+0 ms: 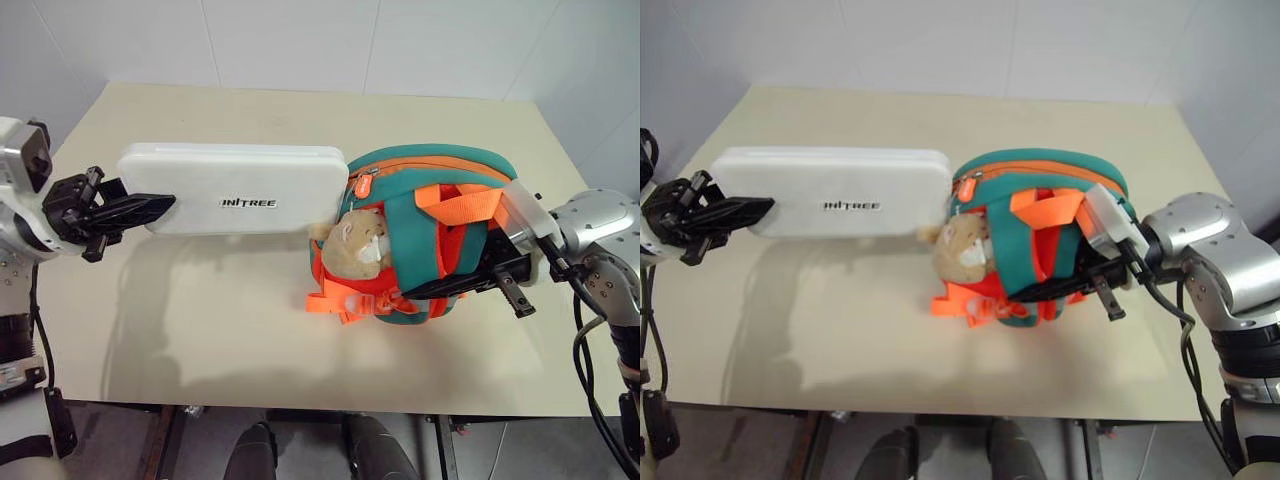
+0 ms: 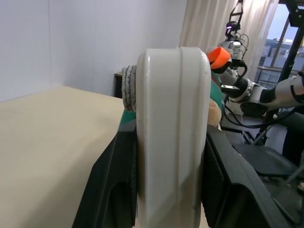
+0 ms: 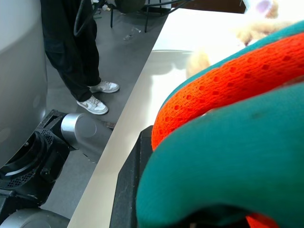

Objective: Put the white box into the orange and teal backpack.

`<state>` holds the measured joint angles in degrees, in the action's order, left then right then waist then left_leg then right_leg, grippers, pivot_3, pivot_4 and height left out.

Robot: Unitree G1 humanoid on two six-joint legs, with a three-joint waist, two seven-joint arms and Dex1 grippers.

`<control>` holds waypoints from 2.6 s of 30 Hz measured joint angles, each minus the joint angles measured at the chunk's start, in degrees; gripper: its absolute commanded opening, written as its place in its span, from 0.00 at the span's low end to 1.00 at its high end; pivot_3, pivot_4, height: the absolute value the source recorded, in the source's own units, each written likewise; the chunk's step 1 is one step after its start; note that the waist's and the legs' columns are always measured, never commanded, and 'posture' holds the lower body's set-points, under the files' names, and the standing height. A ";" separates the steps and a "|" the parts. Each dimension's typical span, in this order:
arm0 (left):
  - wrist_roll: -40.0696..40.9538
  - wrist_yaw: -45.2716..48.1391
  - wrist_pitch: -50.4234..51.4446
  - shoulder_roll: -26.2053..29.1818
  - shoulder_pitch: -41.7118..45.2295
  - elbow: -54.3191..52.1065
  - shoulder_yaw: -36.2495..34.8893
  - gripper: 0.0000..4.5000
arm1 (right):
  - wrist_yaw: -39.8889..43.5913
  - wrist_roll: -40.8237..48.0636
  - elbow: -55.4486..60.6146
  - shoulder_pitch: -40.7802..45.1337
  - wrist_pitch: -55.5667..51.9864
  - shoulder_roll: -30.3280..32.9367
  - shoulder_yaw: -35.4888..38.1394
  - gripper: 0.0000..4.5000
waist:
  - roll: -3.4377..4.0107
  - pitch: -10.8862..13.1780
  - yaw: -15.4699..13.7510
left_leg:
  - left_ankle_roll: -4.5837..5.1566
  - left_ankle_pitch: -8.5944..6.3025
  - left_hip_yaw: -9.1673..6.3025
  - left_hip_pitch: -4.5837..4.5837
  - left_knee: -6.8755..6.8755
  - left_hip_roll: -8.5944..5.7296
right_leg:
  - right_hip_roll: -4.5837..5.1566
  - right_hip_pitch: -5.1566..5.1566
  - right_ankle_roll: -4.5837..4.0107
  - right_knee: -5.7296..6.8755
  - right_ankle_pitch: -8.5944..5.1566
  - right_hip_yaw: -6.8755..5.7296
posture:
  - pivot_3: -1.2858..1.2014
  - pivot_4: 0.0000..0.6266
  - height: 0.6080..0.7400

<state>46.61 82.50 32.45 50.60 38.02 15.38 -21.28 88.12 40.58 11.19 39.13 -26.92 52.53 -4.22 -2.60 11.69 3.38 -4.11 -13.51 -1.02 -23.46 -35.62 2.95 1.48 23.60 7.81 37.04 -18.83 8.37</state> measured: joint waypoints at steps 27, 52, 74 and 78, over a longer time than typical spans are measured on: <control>-8.15 3.53 -8.27 -2.97 6.13 7.66 9.08 0.29 | -0.44 -0.77 0.99 -1.36 0.57 -0.68 0.09 0.01 | 0.01 0.01 -0.15 | 0.01 -0.01 -0.03 0.01 -0.40 -0.01 | -0.02 -0.03 0.02 0.39 -0.03 0.01 | 0.52 0.24 1.00; -24.40 -8.49 -19.68 -26.41 16.76 6.05 26.58 0.29 | -0.35 -2.85 0.70 -1.34 1.86 -2.33 0.07 0.01 | 0.01 0.01 -0.28 | 0.04 -0.01 -0.03 0.01 -0.54 -0.06 | -0.03 -0.12 0.15 0.40 0.02 0.11 | 0.52 0.24 1.00; -27.83 -10.25 -6.61 -22.21 21.69 -2.96 28.68 1.00 | -1.79 -3.55 0.77 -1.38 1.87 -2.73 0.11 0.01 | 0.22 0.13 0.01 | 0.06 0.00 -0.04 0.01 -0.43 -0.07 | -0.05 -0.08 0.19 0.39 0.03 0.14 | 0.52 0.24 1.00; -22.38 -8.64 -1.28 -16.07 18.72 -11.13 24.00 1.00 | -1.97 -3.96 0.71 -1.37 1.92 -2.92 0.11 0.01 | 0.26 0.15 -0.15 | 0.05 0.00 -0.05 0.02 -0.46 -0.05 | -0.05 -0.10 0.18 0.39 0.01 0.12 | 0.52 0.24 1.00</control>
<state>24.23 73.86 31.17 34.53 56.74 4.26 2.71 86.15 36.62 11.90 37.76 -25.01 49.61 -4.11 -2.33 11.84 3.22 -4.05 -13.51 -1.07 -23.44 -36.07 2.89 1.44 23.50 8.00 37.43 -18.82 8.50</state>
